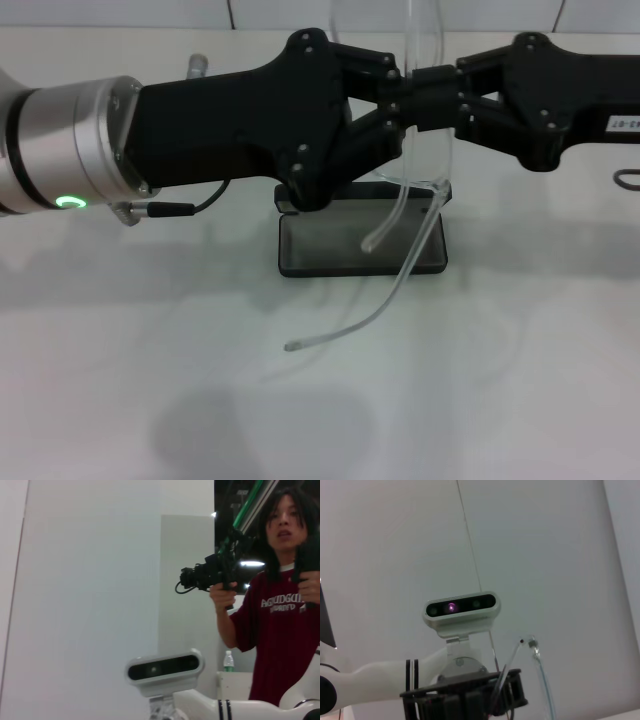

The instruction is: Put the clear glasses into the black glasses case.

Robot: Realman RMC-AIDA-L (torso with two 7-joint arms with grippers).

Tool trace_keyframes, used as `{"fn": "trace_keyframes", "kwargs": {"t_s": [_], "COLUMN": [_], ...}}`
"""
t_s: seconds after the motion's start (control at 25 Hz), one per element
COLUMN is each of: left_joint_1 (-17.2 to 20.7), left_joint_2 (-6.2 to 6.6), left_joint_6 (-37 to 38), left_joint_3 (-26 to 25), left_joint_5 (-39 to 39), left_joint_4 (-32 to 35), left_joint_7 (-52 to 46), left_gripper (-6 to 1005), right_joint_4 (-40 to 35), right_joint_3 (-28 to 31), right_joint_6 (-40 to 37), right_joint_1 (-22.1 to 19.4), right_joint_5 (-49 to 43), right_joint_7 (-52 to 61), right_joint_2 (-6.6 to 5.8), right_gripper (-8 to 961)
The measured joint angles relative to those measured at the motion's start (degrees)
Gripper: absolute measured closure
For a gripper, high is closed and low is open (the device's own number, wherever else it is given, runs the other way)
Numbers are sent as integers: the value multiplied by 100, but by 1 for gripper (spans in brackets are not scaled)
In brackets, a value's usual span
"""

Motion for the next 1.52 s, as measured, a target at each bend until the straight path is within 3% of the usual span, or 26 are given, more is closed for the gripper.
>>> {"fn": "trace_keyframes", "kwargs": {"t_s": [0.8,1.08,1.28,1.52], "left_joint_1": [132,202,293,283], "left_joint_2": [4,31,38,20], "left_joint_6": [-81,417,679,804], "left_joint_3": [-79,-191,-454,-347], "left_joint_5": [-32,-303,-426,-389], "left_joint_4": [-230,-202,-209,-230], "left_joint_7": [323,249,65,48], "left_gripper": [930,930,930,930], "right_joint_4": [26,40,164,1125], "right_joint_3": [-130,80,557,1137], "right_joint_6": [61,59,-589,-1786], "right_joint_1": [-105,-375,-636,-695], "right_joint_5": [188,388,1084,2603], "right_joint_7": [-30,-196,-305,-974], "right_joint_2": [-9,-25,-34,-43], "right_gripper": [888,890,897,899]}}
